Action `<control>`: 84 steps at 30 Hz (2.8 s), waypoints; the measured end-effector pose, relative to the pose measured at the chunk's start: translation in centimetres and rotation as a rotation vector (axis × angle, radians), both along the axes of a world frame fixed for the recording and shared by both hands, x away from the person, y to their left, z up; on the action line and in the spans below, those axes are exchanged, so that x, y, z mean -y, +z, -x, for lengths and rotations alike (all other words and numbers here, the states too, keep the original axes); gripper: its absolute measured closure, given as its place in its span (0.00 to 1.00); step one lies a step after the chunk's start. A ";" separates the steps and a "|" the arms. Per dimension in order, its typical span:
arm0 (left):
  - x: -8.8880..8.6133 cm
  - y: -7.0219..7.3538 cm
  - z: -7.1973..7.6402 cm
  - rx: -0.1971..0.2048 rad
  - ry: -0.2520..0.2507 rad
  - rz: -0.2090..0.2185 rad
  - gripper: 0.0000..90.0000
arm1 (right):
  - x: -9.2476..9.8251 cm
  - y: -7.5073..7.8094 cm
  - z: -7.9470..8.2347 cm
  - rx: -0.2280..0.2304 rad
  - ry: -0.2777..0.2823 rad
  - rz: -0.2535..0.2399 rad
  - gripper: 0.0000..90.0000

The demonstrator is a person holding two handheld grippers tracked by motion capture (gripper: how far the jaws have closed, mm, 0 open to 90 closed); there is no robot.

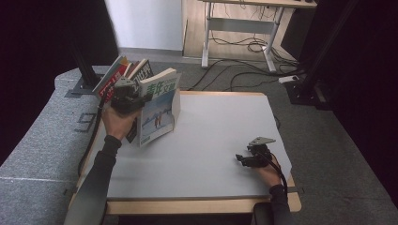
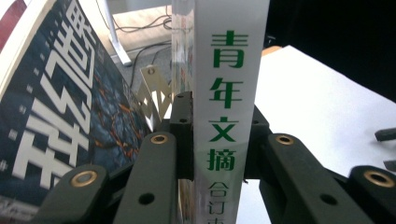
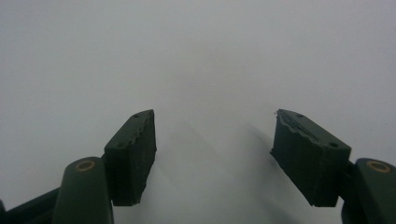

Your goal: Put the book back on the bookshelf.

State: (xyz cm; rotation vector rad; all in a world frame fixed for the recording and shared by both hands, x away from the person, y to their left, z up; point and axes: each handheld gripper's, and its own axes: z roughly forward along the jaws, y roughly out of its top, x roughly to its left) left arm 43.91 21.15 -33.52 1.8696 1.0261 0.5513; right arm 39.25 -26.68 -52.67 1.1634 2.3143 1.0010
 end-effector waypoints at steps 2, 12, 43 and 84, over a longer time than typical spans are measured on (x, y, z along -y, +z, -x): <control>-0.1 -0.1 0.2 -0.009 -0.003 -0.007 0.81 | 0.0 0.0 0.0 -0.001 0.000 0.000 0.33; -1.0 -0.4 0.9 -0.046 -0.004 -0.031 0.80 | -0.1 -0.1 0.0 -0.007 0.005 0.007 0.33; -1.9 -0.5 0.2 -0.004 0.089 0.099 0.82 | -0.2 -0.3 -0.1 -0.012 0.009 0.006 0.32; 0.8 -0.2 -1.0 0.069 0.050 0.120 0.81 | 0.2 -0.3 -0.1 -0.010 0.001 0.006 0.32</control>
